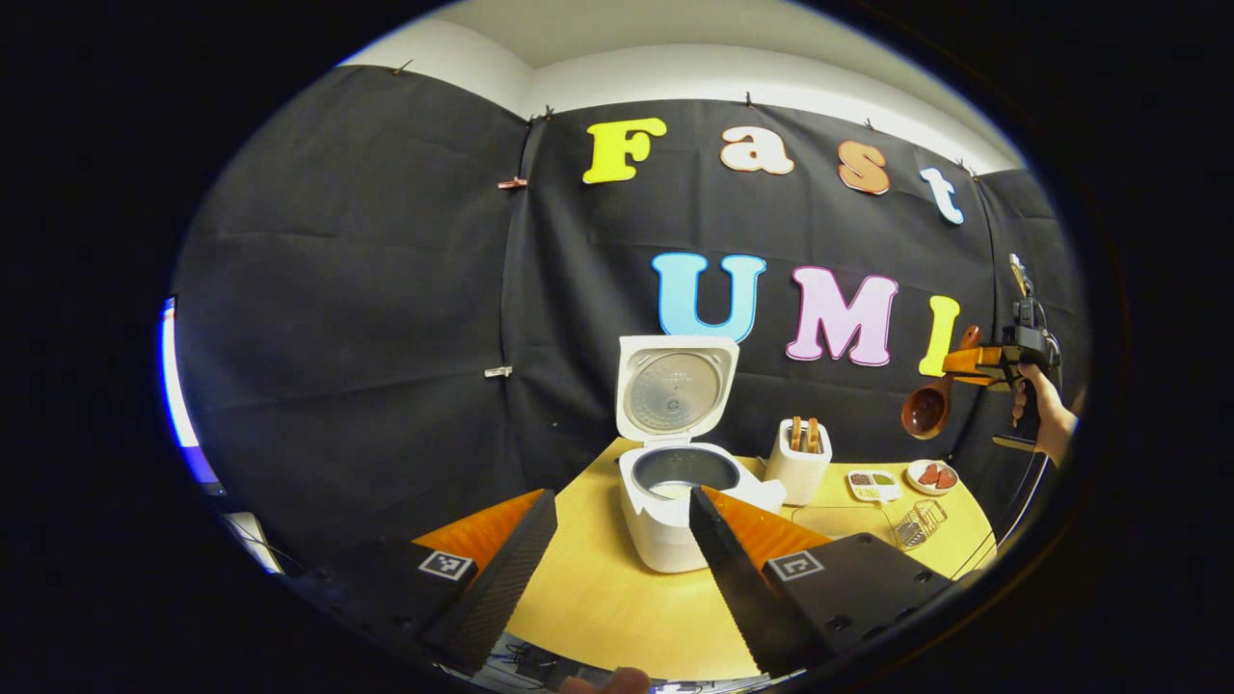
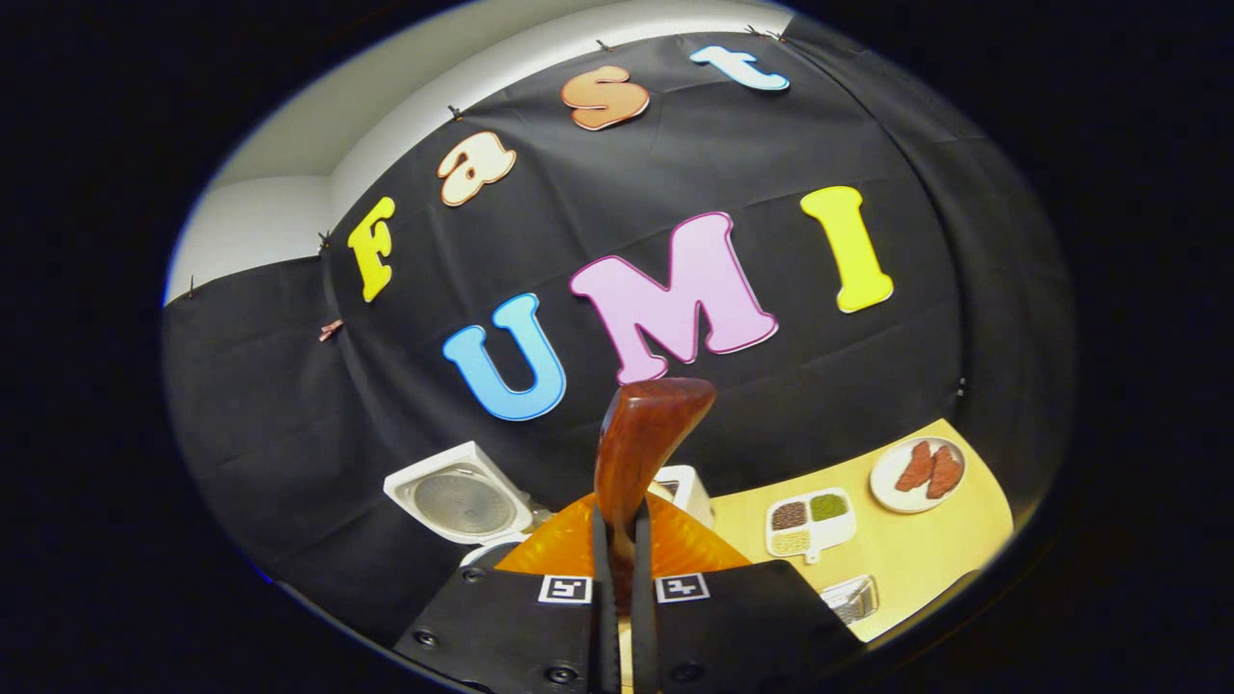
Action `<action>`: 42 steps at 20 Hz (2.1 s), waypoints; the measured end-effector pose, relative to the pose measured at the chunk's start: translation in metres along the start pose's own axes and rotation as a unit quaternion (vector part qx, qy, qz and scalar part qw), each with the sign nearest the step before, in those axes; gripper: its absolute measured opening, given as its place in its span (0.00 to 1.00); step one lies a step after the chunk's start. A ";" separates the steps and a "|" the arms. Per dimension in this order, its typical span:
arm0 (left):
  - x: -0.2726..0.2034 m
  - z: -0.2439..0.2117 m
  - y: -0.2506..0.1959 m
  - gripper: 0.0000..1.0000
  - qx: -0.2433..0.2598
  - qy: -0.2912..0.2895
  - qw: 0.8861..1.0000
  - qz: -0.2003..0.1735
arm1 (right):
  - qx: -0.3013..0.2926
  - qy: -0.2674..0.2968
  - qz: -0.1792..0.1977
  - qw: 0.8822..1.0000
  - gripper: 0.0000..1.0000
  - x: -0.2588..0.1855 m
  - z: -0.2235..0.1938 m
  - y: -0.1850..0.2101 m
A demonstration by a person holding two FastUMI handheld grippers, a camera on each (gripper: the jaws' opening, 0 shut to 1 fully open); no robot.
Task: Close the left gripper, press the button to open the rice cooker; take a wooden spoon from the chopstick holder with the right hand, scoop a spoonful of rice and pour it into the rice cooker, then put the wooden spoon back into the chopstick holder.
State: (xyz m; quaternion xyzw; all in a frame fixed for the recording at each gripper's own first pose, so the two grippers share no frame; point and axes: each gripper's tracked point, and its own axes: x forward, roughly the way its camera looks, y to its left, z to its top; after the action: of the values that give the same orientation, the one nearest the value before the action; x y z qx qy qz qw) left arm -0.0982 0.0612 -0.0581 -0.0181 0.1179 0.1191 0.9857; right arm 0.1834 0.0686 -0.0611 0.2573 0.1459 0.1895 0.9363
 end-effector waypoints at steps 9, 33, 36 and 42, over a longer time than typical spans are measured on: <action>0.005 0.014 -0.051 0.95 0.027 -0.002 0.999 -0.019 | -0.032 0.011 -0.068 0.997 0.09 -0.026 -0.022 -0.112; -0.020 0.005 -0.086 0.94 0.042 0.044 0.998 0.016 | 0.015 0.138 -0.153 0.979 0.14 0.010 -0.187 -0.249; -0.023 0.006 -0.083 0.94 0.038 0.042 0.998 0.020 | 0.020 0.140 -0.151 0.978 0.18 0.006 -0.187 -0.248; -0.019 0.012 -0.081 0.94 0.023 0.030 0.999 0.013 | 0.039 0.119 -0.164 0.979 0.74 -0.024 -0.154 -0.248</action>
State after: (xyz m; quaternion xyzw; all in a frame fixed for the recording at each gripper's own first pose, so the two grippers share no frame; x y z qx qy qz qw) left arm -0.0944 -0.0210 -0.0415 0.0030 0.1501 0.1284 0.9803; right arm 0.1745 -0.0731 -0.3171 0.2420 0.3035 0.0569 0.9198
